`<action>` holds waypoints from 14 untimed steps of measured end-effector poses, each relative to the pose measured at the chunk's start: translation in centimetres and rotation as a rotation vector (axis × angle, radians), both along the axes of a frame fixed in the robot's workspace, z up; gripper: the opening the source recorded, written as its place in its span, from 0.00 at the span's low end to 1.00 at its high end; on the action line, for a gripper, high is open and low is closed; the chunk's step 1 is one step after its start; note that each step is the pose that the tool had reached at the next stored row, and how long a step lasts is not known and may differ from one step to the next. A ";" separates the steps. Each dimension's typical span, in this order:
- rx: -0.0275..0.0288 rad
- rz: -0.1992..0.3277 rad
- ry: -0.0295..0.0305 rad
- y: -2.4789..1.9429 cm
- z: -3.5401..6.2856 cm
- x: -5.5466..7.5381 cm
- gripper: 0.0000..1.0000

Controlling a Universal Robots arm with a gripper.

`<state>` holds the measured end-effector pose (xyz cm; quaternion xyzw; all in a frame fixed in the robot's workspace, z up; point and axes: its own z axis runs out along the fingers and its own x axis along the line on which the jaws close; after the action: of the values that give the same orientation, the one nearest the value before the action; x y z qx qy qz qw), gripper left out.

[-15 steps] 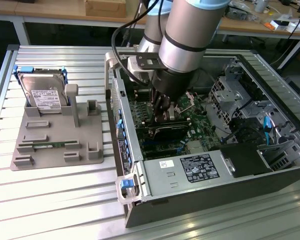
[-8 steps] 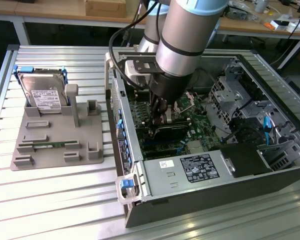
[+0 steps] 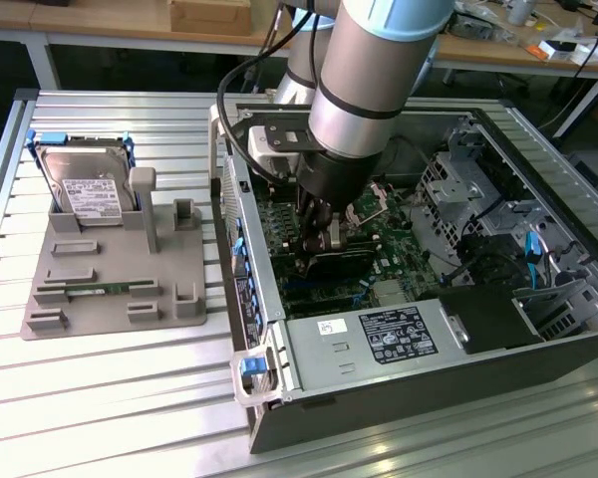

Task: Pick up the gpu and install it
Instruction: 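Press down on the gpu until it lock into place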

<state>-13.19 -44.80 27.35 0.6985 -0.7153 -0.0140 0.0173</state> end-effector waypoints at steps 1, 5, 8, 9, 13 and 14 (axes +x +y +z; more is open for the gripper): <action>0.0002 0.000 -0.0002 0.00 0.02 0.0 0.11; 0.0001 0.000 0.0016 0.00 0.72 0.5 0.11; 0.0005 0.000 0.0132 0.00 0.48 2.0 0.11; 0.0002 0.000 0.0142 0.00 0.21 2.0 0.11; 0.0008 0.000 0.0142 0.01 -0.31 2.0 0.11; 0.0010 0.000 0.0141 0.01 -0.36 2.0 0.11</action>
<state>-11.21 -44.79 26.99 0.6984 -0.7151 -0.0193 0.0220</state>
